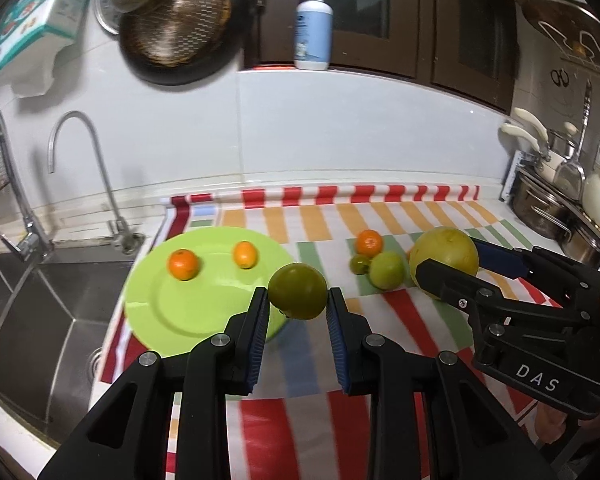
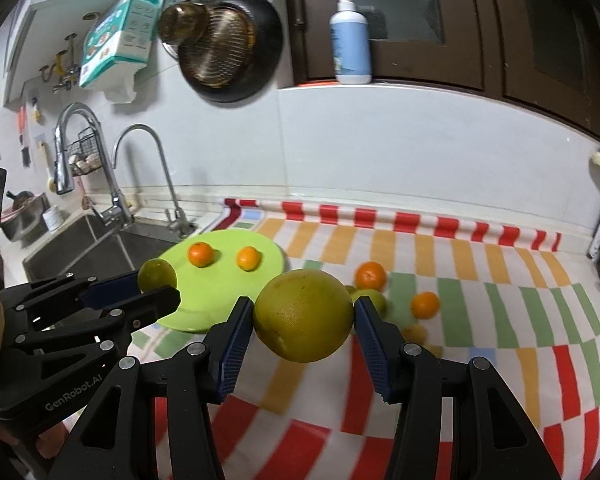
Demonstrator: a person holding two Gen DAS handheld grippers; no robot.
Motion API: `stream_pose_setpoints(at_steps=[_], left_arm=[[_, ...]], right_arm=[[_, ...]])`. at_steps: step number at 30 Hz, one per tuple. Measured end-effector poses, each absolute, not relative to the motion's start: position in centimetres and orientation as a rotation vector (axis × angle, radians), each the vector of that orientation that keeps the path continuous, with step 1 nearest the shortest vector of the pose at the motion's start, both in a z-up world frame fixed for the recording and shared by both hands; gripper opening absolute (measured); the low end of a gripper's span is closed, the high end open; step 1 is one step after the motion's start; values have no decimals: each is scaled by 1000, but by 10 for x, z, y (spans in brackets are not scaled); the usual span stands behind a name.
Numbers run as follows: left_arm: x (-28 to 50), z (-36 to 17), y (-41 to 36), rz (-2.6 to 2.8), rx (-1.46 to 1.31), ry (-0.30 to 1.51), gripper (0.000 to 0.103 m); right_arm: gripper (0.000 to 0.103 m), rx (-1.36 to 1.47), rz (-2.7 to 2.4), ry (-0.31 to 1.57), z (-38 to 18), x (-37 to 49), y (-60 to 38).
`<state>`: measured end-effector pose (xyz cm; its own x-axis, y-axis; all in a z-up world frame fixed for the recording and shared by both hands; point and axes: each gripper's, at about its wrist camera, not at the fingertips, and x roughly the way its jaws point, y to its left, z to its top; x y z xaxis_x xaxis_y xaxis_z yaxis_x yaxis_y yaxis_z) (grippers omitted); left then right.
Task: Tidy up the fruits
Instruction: 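Carry the lime and the grapefruit over the green plate and lower them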
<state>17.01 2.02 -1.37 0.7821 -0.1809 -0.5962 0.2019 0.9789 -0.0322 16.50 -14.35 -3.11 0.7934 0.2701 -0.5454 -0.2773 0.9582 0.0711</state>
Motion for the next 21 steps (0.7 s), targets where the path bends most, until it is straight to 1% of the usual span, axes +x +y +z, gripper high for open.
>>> stream_pose_setpoints(at_steps=[15,21], left_arm=[[180,-13,82,-118,0,628,29],[194,-20,96,-93,-12,642,29]], right_arm=[[53,-62,373,544,-17,184,-82],[53,-72,408,562,-21,203,-64]])
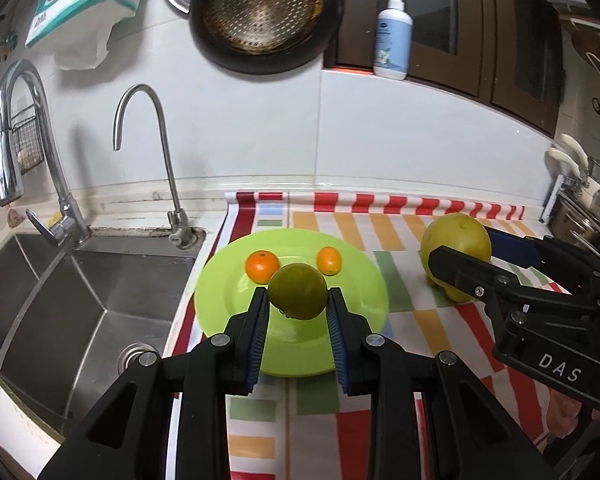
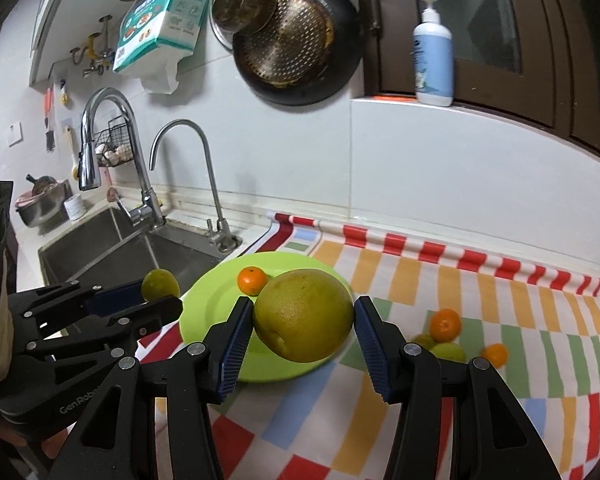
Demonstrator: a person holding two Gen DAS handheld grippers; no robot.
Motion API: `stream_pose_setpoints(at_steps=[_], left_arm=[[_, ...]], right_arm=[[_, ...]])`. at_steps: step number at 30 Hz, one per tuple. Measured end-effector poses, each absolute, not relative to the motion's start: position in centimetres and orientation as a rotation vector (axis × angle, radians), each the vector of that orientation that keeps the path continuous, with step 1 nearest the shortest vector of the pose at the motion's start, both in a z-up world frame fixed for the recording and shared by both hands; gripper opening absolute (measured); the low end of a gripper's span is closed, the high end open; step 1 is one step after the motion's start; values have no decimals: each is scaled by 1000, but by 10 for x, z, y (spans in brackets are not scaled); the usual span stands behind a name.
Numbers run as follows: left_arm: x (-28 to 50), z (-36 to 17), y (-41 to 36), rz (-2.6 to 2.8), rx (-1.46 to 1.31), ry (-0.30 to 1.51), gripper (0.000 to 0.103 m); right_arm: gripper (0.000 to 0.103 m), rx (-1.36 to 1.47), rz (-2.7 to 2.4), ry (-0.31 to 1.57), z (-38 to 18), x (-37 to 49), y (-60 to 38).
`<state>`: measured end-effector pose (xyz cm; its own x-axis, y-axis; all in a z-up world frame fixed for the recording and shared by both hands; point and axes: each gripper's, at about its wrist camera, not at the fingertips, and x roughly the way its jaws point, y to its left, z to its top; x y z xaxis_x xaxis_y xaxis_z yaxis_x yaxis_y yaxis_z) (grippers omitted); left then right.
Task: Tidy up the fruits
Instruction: 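Carry the lime and the grapefruit over the green plate and lower them, then open both tools to release the lime and grapefruit onto the plate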
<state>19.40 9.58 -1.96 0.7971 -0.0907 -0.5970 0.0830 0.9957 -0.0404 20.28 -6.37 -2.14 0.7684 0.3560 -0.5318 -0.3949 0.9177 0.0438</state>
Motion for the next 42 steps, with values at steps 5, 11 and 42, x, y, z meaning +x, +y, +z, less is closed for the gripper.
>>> stream_pose_setpoints(at_steps=[5,11,42], left_arm=[[214,-32,104,-73,-14,674,29],[236,-52,109,-60,-15,724,29],[268,-71,127,9,-9,754,57]], right_arm=[[53,-91,442,594,-33,221,-50],[53,-103,467,657,-55,248,-38],[59,-63,434,701,-80,292,-37]])
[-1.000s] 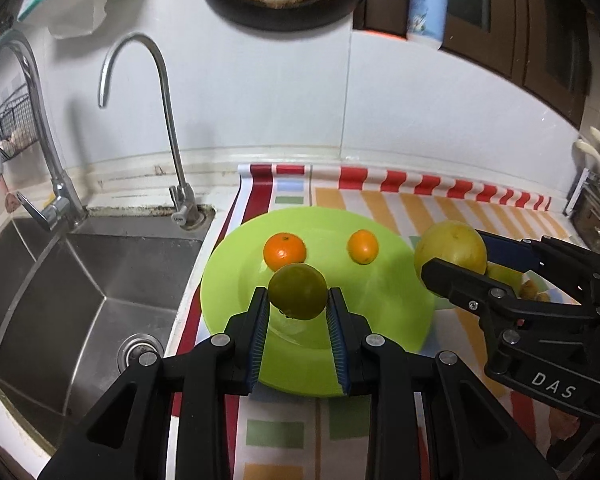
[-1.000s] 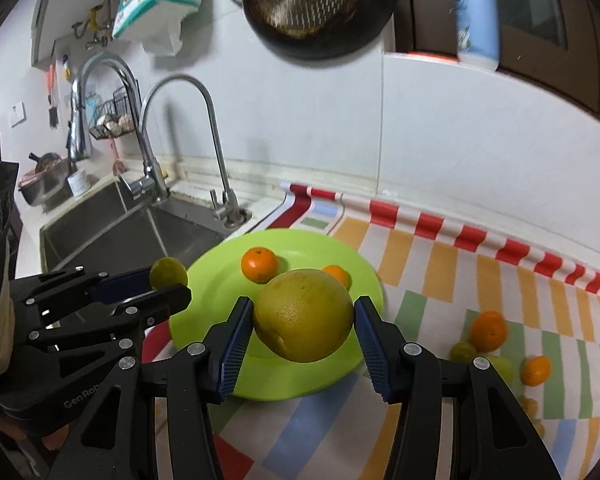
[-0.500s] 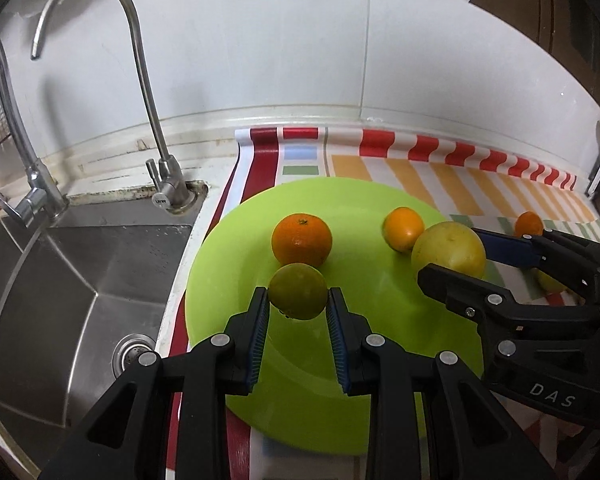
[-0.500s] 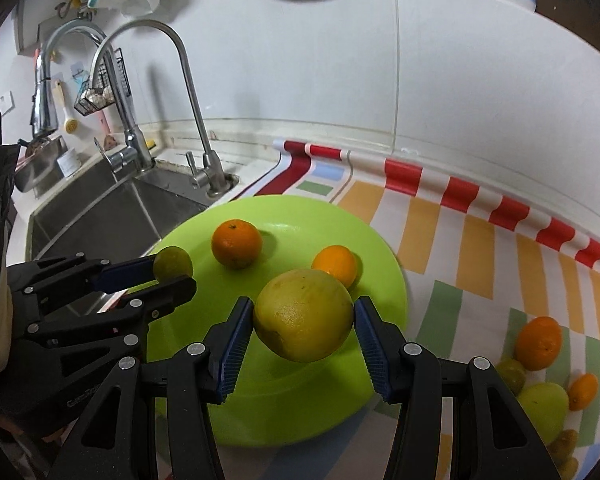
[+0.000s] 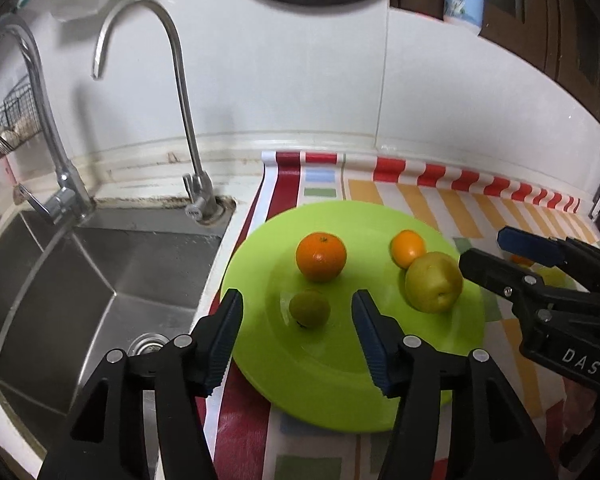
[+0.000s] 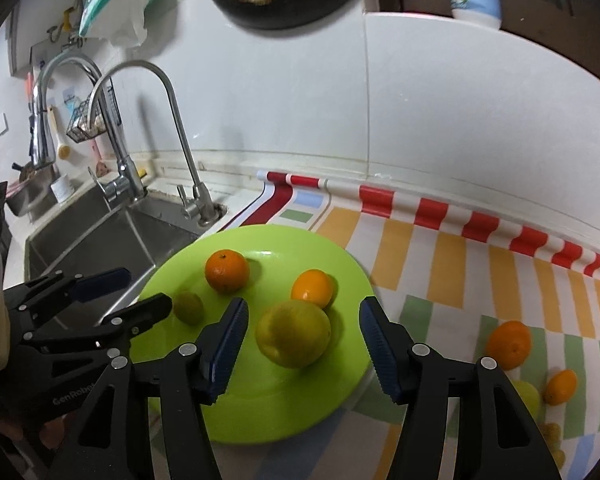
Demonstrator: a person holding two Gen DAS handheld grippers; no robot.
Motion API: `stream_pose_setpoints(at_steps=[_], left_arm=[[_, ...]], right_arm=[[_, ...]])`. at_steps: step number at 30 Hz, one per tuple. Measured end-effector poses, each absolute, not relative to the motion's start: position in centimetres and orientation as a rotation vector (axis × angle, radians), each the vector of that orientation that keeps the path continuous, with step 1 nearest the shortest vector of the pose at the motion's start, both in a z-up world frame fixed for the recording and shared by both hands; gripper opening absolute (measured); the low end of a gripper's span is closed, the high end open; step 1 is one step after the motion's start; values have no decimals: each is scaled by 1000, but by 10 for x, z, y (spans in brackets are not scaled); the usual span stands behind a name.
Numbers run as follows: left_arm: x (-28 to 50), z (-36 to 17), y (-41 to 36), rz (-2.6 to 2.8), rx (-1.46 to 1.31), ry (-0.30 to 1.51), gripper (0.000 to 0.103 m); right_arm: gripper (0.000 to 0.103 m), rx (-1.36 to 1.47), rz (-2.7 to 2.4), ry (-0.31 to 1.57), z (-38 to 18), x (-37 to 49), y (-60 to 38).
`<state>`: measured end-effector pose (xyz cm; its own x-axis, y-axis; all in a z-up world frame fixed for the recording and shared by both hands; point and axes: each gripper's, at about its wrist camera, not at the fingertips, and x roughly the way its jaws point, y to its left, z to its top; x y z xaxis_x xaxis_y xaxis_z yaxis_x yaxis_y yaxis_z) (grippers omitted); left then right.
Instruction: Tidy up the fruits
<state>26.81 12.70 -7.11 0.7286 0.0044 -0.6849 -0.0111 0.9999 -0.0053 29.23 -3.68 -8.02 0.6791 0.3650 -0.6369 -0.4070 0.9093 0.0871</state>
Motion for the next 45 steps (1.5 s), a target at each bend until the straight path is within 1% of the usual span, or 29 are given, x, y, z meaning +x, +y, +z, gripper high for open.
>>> stream_pose_setpoints(at_steps=[3,6,9,16,20,22,35,45], left_arm=[[256,-60,124,3,-6,727,58],[247,-53,120,-2,-8,708,63],[236,-45,115,-13,-5,689,63],[211,-28,98,-41,20,650,70],[199,-20,87,-64,31,630,71],[193,-17,81,-78,36,621,74],[175,-3,40,-185,54,573,77],[176,1,6,-268,64,555,77]], right_arm=[[59,-63,429,686,-72,281,-41],[59,-52,425,676,-65,268,-48],[67,-45,410,653,-58,254,-55],[67,-46,371,623,-43,225,-73],[67,-31,341,611,-37,210,-87],[67,-24,325,607,-35,204,-94],[67,-4,184,561,-22,168,-138],[67,5,101,554,-18,155,-173]])
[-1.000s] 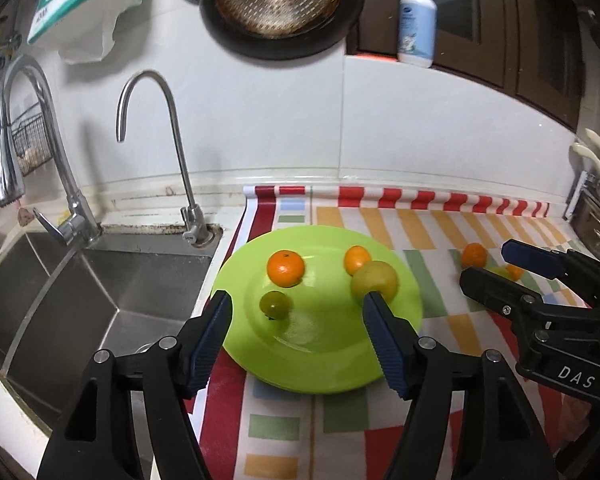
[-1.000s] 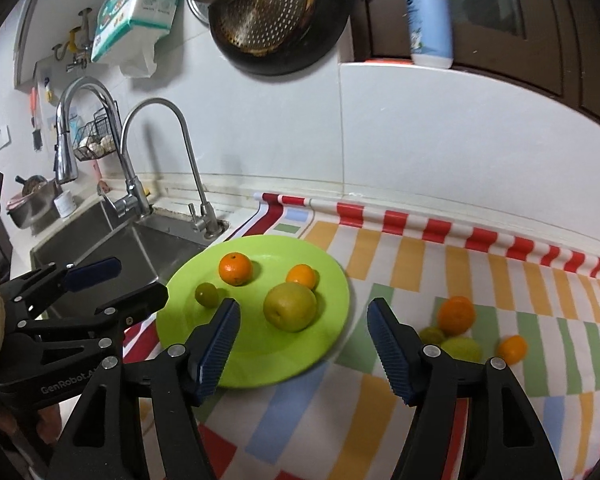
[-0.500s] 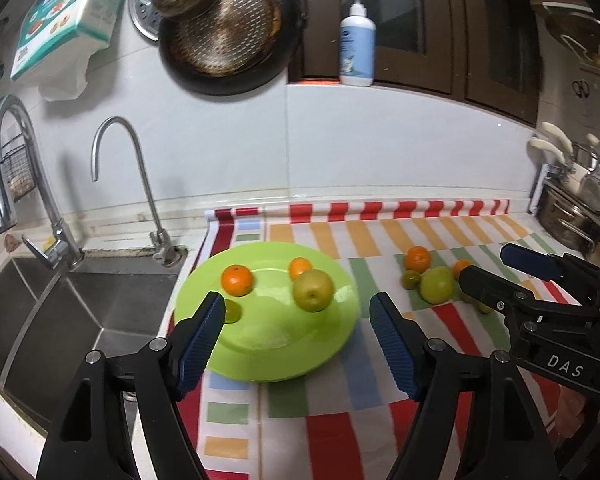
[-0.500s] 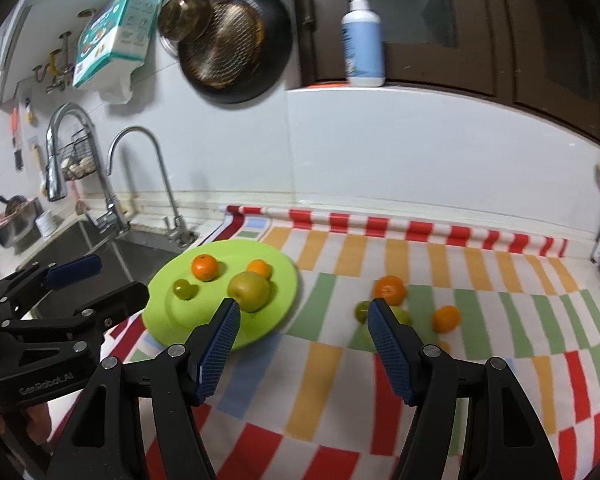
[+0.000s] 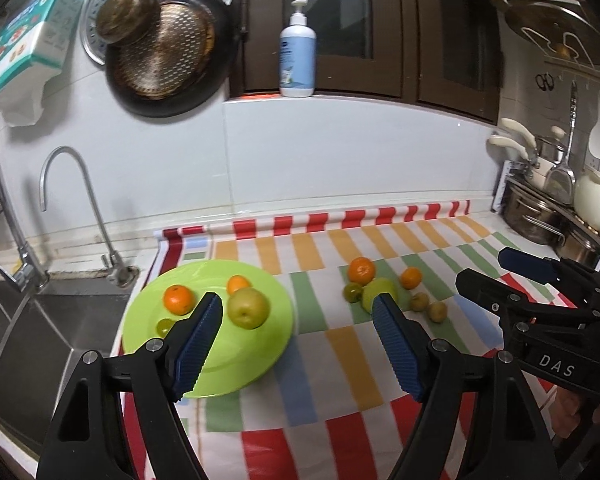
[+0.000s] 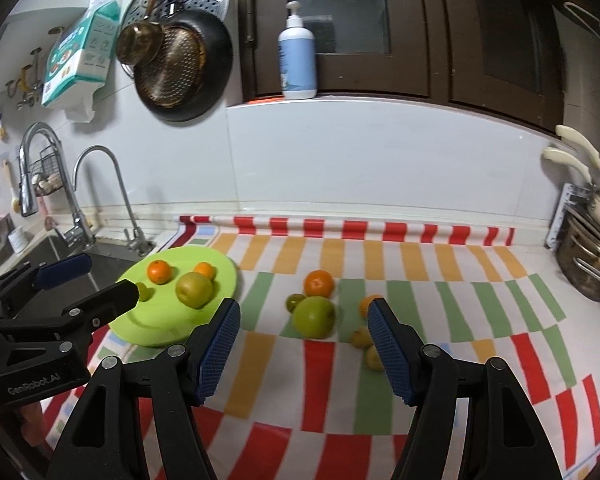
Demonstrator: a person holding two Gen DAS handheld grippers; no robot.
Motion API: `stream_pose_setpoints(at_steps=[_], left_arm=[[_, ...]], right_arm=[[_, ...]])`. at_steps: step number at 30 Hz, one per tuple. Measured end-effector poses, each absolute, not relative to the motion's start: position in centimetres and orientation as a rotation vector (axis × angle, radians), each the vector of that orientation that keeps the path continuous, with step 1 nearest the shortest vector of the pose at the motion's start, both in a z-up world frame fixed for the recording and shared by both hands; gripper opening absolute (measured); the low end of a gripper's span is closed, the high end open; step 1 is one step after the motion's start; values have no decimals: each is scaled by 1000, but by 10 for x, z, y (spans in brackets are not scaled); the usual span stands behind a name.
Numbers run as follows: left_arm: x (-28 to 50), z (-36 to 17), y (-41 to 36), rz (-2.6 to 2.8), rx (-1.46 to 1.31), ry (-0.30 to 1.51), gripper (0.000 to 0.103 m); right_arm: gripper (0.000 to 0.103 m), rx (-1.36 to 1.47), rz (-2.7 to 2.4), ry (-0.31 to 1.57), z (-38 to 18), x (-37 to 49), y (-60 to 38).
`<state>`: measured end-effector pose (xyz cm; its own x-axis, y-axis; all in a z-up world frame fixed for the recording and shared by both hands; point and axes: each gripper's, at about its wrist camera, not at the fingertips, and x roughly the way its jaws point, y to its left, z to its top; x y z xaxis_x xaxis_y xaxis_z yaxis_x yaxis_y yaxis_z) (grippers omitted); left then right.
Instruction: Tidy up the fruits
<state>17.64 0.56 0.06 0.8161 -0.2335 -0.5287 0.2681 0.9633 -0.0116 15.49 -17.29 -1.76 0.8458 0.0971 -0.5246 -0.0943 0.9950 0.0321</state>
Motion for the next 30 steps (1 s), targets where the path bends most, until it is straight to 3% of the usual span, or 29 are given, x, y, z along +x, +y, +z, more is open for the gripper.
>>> stream_pose_setpoints(at_steps=[23,30], left_arm=[[225,-35,-65,-421,143,614,76],[249,-56,-79,-467,135,683,67]], right_arm=[[67,51,11,651,-60,182,-229],[65,63,19,709,-81,198,-233]])
